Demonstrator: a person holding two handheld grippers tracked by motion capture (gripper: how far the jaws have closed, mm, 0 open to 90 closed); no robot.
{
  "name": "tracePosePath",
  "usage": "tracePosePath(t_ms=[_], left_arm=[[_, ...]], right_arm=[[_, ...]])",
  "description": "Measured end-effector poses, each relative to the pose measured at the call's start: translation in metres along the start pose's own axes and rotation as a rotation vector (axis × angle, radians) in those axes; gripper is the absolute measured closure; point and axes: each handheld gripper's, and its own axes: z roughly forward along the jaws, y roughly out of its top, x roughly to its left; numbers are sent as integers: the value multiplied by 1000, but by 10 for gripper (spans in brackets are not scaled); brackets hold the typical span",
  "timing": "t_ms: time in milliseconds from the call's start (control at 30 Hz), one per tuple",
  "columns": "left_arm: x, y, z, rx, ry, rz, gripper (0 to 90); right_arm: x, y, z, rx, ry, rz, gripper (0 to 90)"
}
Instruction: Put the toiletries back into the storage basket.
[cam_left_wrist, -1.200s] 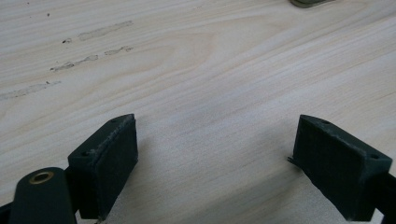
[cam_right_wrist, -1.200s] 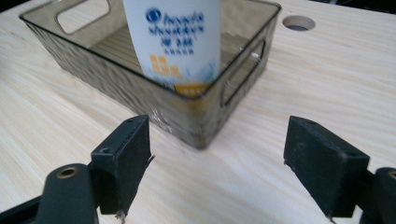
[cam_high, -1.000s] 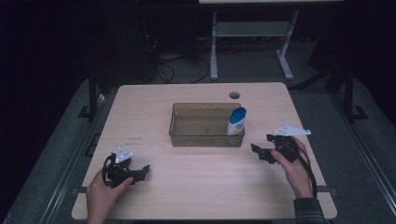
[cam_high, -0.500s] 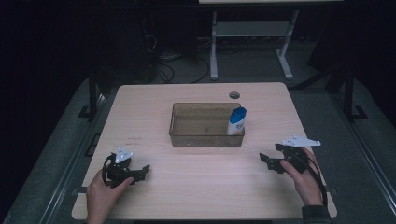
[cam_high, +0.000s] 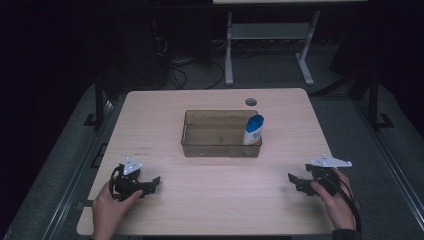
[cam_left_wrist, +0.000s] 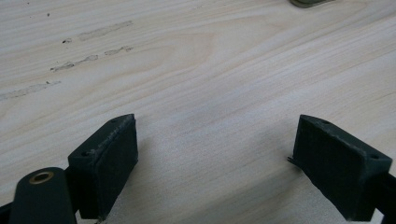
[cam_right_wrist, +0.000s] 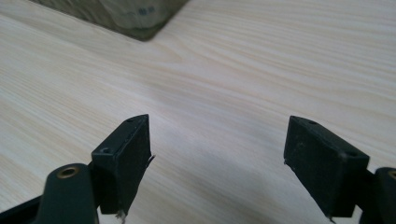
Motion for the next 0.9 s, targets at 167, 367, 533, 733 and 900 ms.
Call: tracePosePath(t_ms=[167, 367, 533, 733, 900], left_arm=[[0, 0, 0, 0, 0, 0, 128], [0, 0, 0, 0, 0, 0, 128], [0, 0, 0, 0, 0, 0, 128], [0, 0, 0, 0, 0, 0, 128], [0, 0, 0, 0, 0, 0, 128]], right_arm=[[-7, -10, 0, 16, -23, 7, 223], [-12, -18, -2, 33, -43, 16, 223], [-16, -24, -1, 49, -63, 10, 213], [-18, -28, 0, 60, -77, 6, 197], [-18, -29, 0, 53, -80, 7, 179]])
